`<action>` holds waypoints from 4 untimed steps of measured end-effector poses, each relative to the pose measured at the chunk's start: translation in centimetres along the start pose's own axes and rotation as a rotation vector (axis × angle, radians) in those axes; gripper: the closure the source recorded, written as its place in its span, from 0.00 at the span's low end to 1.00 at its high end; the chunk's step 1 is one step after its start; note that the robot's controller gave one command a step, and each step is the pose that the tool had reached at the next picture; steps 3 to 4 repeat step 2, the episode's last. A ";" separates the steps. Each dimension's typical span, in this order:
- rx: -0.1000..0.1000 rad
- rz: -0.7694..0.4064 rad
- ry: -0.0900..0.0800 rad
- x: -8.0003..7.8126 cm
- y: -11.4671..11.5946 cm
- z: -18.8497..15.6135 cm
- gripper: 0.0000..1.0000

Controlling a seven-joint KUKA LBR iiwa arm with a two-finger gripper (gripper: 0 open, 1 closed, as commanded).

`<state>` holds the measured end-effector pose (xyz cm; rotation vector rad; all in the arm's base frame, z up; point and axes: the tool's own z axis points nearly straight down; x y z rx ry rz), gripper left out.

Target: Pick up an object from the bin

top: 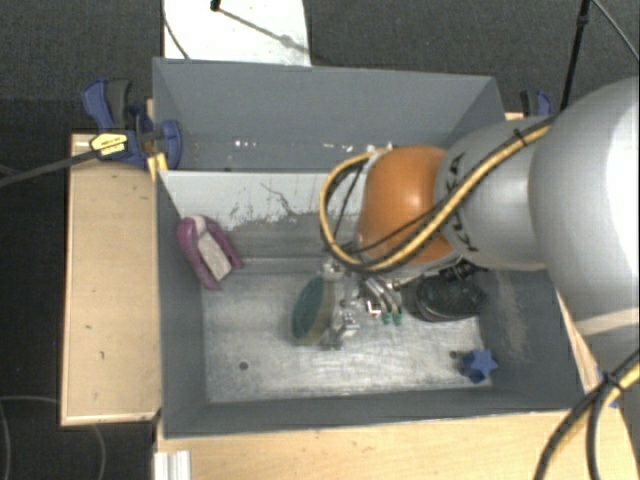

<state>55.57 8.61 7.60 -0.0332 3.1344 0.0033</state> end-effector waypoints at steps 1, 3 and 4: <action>0.001 0.002 -0.004 -0.2 -0.1 -0.2 1.00; 0.001 -0.358 -0.003 -2.6 0.9 -13.1 1.00; 0.001 -0.358 -0.003 -2.6 0.9 -13.1 1.00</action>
Offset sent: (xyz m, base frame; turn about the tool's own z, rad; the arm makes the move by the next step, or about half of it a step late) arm 0.0000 0.0000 0.0000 0.0000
